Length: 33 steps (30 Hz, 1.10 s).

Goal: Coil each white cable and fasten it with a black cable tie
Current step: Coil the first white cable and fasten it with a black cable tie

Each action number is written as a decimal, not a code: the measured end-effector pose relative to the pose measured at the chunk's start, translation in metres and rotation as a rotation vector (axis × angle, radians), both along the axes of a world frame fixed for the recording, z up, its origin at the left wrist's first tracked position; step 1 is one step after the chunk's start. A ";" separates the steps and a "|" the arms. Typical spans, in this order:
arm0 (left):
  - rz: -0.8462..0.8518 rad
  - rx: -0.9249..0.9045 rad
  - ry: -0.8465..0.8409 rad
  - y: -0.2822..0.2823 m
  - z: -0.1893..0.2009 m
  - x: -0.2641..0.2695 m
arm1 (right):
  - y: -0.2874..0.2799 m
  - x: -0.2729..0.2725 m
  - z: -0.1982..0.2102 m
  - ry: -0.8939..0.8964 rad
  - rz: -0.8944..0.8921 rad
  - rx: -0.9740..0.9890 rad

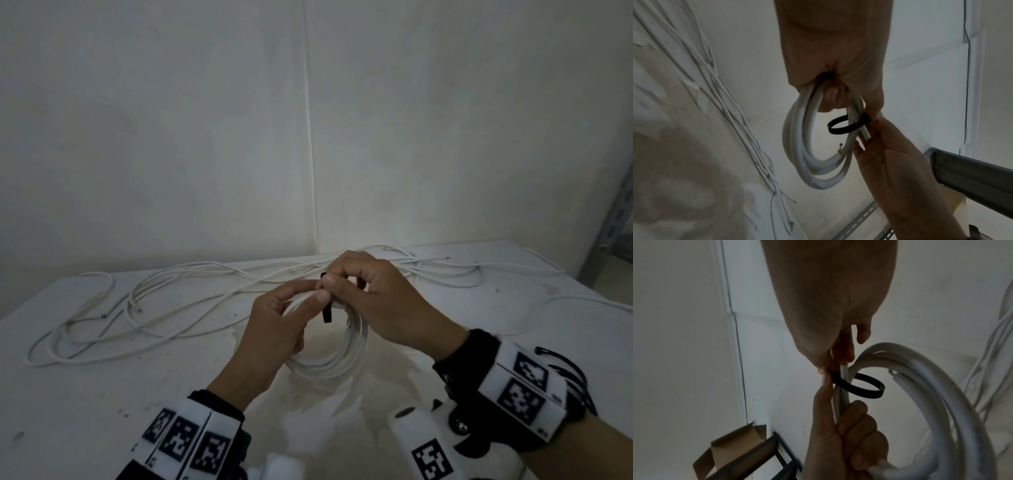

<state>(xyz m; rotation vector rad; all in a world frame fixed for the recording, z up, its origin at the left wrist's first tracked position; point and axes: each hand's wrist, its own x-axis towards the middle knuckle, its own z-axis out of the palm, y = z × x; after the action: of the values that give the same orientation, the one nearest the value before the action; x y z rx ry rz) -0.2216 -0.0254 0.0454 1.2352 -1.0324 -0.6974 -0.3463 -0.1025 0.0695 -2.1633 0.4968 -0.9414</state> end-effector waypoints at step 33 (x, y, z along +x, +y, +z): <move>0.017 -0.008 -0.233 0.007 -0.006 -0.001 | 0.001 0.018 -0.005 -0.181 -0.200 0.028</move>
<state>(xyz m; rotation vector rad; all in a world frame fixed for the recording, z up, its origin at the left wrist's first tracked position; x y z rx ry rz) -0.2223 -0.0185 0.0396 1.3388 -1.2132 -0.5437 -0.3285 -0.1012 0.0642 -2.0061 0.6413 -1.2190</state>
